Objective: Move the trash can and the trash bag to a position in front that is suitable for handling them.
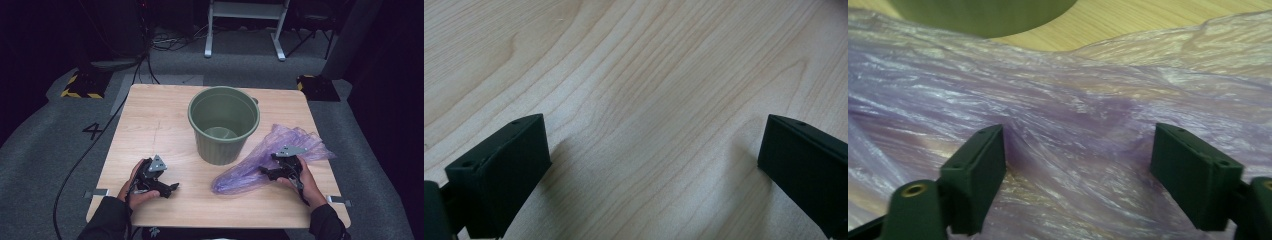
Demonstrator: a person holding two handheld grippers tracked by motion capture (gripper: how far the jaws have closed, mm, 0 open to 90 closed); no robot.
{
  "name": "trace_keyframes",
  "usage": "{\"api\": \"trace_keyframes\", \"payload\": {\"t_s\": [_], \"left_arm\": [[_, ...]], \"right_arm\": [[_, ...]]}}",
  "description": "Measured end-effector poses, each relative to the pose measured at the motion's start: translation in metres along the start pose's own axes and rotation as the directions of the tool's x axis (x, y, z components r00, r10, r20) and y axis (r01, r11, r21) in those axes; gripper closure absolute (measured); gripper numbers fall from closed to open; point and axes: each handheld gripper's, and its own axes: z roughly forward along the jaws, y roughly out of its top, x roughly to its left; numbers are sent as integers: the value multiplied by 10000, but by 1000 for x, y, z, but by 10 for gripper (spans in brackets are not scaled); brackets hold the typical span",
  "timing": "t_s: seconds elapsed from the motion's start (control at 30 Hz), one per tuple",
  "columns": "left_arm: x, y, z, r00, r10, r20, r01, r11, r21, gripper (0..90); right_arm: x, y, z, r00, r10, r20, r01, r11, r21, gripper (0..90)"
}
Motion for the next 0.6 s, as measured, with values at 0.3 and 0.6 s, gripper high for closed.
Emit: {"api": "trace_keyframes", "payload": {"t_s": [0.3, 0.6], "left_arm": [[-4, 10, 9, 9996, 214, 179, -214, 9998, 0, 0], [-10, 21, 19, 9983, 421, 402, -421, 9991, -7, 0]], "right_arm": [[-6, 3, 1, 9993, 303, 227, -297, 9992, -281, 659], [-6, 6, 4, 9991, 287, 320, -277, 9991, -326, 879]]}}
